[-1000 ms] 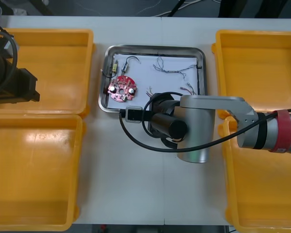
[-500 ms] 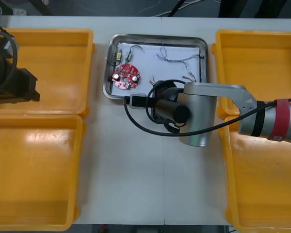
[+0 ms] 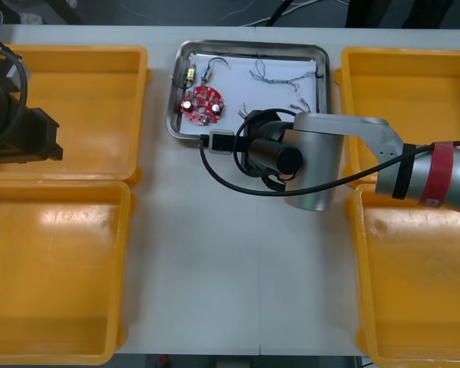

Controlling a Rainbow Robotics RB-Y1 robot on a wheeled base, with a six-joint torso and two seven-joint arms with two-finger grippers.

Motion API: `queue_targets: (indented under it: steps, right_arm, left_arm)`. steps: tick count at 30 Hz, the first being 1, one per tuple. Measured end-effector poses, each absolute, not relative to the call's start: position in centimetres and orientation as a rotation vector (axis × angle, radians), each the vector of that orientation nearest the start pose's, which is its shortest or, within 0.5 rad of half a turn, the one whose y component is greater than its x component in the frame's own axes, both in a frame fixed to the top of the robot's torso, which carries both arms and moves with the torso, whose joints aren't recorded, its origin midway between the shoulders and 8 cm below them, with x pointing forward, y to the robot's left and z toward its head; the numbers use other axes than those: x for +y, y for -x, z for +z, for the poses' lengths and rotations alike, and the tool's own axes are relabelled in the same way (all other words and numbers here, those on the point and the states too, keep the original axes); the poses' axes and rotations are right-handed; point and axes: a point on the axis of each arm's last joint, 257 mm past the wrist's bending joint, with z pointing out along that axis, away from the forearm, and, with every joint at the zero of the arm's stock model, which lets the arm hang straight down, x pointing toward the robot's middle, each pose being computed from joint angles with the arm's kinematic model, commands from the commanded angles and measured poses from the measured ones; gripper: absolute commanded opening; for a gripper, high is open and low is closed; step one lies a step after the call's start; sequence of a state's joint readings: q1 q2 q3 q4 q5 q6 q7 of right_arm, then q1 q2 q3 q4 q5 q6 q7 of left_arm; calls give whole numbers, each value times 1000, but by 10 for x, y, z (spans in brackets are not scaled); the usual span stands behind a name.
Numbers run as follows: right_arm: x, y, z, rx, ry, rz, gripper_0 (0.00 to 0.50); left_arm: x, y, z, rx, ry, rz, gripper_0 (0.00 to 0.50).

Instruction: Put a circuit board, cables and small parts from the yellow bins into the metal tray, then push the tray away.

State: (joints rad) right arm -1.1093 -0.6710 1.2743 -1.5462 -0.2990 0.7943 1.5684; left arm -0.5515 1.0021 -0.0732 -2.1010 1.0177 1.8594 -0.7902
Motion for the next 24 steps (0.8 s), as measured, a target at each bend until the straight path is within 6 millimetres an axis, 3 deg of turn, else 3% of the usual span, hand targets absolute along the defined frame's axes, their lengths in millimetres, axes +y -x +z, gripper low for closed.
queue_targets:
  steps: [14, 24]
  right_arm:
    - [-12, -615, -188, 1402, 1586, -554, 0]
    - [-8, -622, -180, 1361, 1586, -558, 0]
  left_arm:
    - [302, -423, -106, 2663, 154, -24, 500]
    - [302, -423, -106, 2663, 154, -24, 500]
